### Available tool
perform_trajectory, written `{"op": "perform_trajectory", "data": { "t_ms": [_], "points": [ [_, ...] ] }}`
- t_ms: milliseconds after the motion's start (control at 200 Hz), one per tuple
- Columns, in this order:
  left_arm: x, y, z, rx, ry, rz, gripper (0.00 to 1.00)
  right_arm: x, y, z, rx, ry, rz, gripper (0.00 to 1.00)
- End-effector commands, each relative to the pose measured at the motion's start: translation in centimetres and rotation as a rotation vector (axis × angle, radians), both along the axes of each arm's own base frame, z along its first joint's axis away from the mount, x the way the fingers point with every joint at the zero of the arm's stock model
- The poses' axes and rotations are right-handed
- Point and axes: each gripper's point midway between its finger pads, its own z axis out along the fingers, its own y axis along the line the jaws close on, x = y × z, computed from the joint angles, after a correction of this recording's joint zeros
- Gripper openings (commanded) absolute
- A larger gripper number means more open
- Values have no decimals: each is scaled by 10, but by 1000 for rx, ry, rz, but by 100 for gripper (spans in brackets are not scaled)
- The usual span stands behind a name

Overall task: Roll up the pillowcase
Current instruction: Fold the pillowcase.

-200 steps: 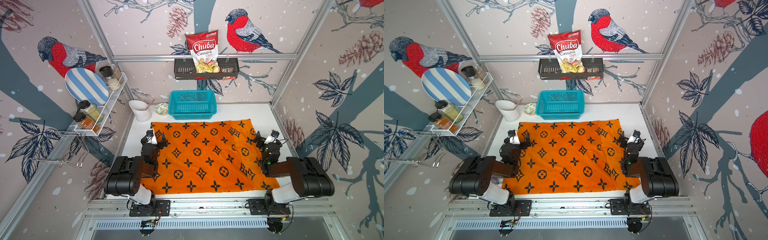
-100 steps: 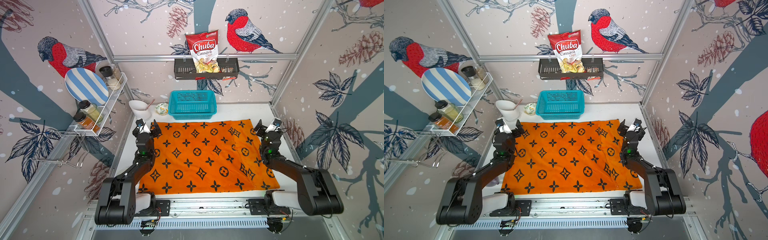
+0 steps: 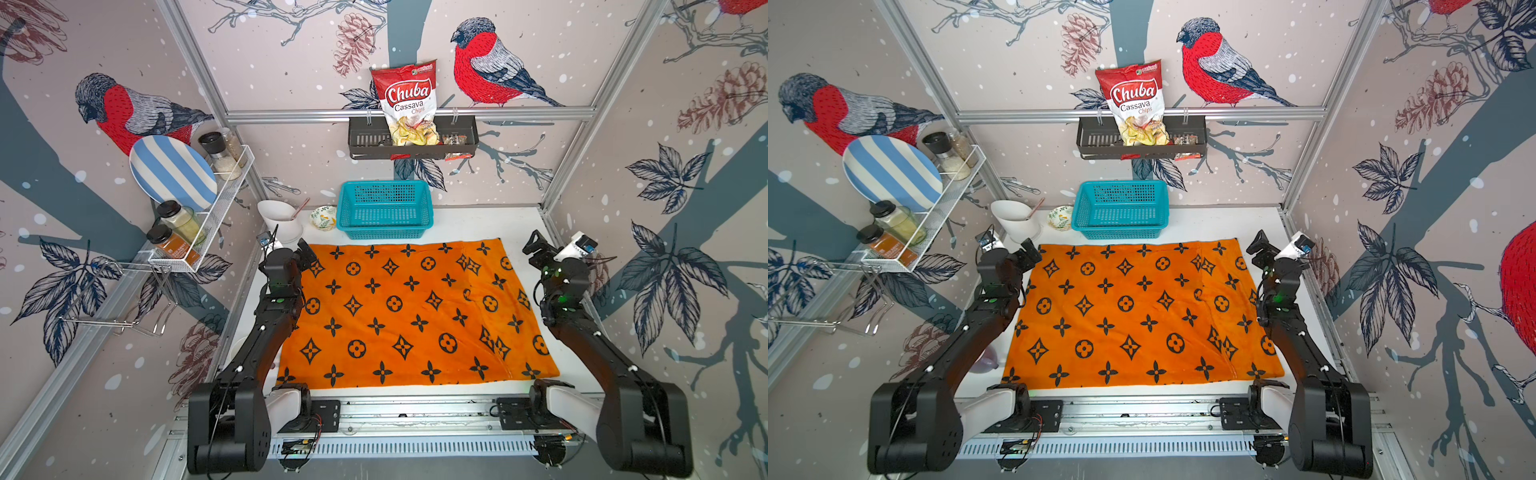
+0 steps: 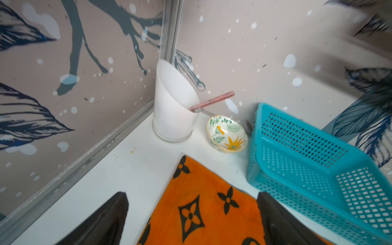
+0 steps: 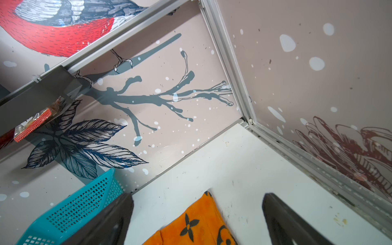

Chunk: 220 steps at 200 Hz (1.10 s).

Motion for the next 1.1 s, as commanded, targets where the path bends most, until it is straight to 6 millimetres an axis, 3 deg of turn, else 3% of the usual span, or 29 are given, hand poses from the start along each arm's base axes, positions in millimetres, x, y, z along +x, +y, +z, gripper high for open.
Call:
{"op": "perform_trajectory", "data": {
  "t_ms": [0, 155, 260, 285, 320, 565, 785, 1096],
  "points": [
    [7, 3, -29, 9, 140, 3, 97, 13, 9, -27, 35, 130, 48, 100],
    [35, 6, -56, 24, 285, -13, 94, 32, 6, -48, 39, 235, 34, 99],
    [56, 4, -73, -25, 339, -69, 86, 41, 1, -56, 46, 283, 7, 100],
    [57, 3, -86, -43, 372, -84, 82, 43, 2, -59, 48, 299, 16, 100],
    [70, 5, -83, -56, 370, -94, 78, 47, 3, -61, 44, 319, 24, 100],
    [109, 3, -131, -158, 536, -157, 64, 62, -3, -76, 21, 411, -4, 100],
    [125, 8, -161, -182, 635, -139, 57, 67, -4, -88, 15, 463, -7, 99],
    [142, 20, -176, -137, 661, -113, 58, 72, 5, -96, 2, 491, 18, 100]
  ]
}}
